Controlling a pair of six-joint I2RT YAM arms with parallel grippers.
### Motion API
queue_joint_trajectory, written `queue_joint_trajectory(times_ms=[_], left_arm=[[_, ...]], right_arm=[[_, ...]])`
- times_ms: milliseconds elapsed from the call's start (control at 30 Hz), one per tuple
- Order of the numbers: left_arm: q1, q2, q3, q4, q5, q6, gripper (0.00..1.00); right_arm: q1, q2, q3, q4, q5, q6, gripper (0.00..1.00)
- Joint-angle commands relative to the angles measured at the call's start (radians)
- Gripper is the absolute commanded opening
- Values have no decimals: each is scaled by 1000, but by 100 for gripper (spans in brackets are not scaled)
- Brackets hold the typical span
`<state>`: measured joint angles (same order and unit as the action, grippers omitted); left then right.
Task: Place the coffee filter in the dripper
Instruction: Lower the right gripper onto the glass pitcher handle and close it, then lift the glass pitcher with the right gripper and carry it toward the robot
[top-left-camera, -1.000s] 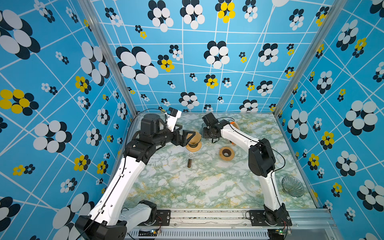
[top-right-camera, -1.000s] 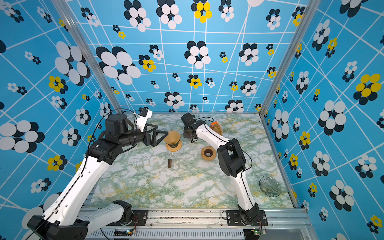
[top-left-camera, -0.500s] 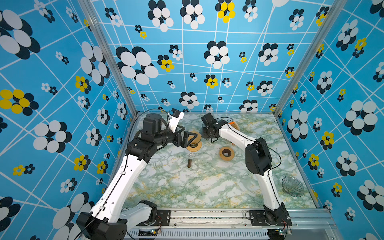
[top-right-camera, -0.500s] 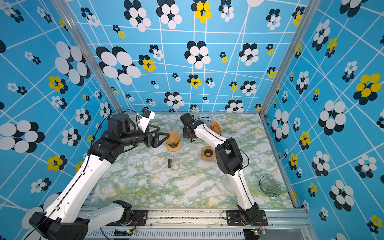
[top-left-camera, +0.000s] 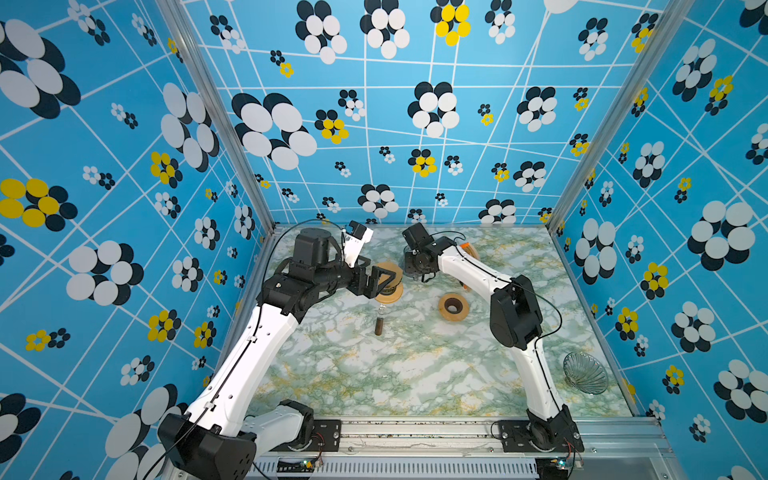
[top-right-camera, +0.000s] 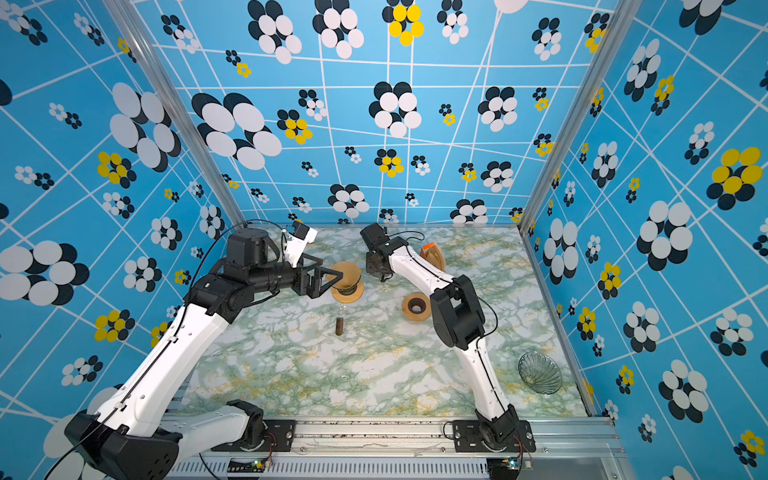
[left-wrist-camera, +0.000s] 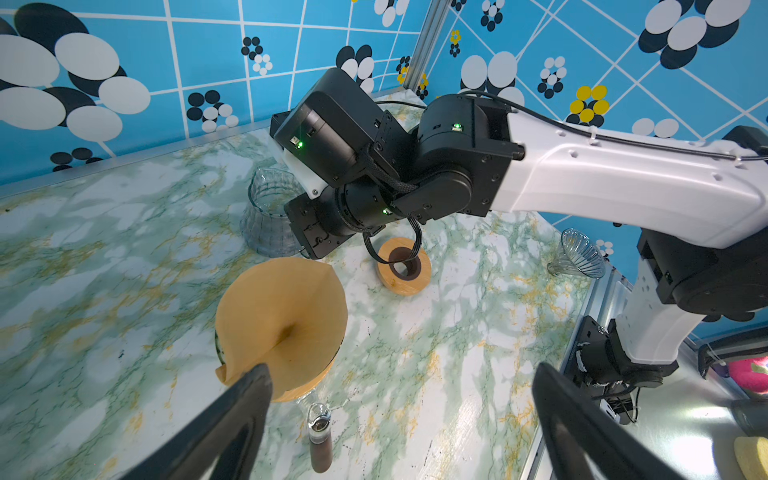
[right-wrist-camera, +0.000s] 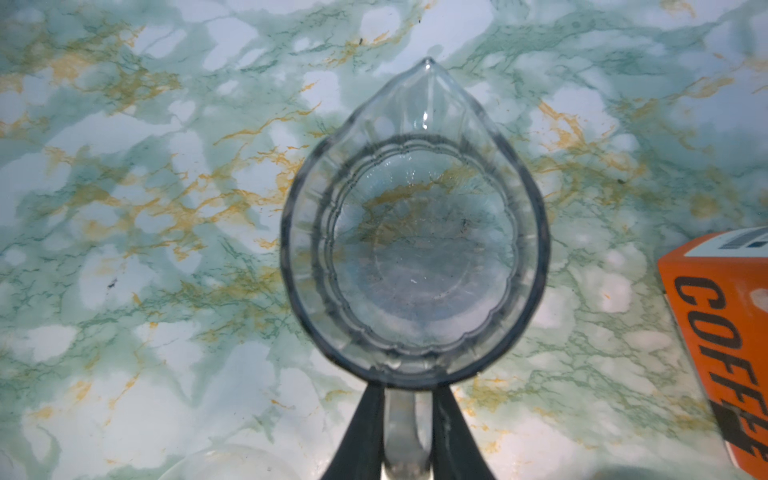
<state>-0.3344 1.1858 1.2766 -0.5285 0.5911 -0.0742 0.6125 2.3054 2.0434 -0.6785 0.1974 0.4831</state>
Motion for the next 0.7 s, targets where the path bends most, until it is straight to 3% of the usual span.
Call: queue_joint_trajectory(times_ms=[0, 167, 667], left_arm=[[-6, 7, 27, -9, -5, 8, 99], [-6, 6, 26, -7, -2, 9, 99], [-6, 8, 21, 3, 19, 4, 99]], right_arm=[[-7, 35, 30, -39, 1, -20, 21], [-7, 44, 37, -45, 0, -20, 23], [-6, -11, 1, -31, 25, -55, 15]])
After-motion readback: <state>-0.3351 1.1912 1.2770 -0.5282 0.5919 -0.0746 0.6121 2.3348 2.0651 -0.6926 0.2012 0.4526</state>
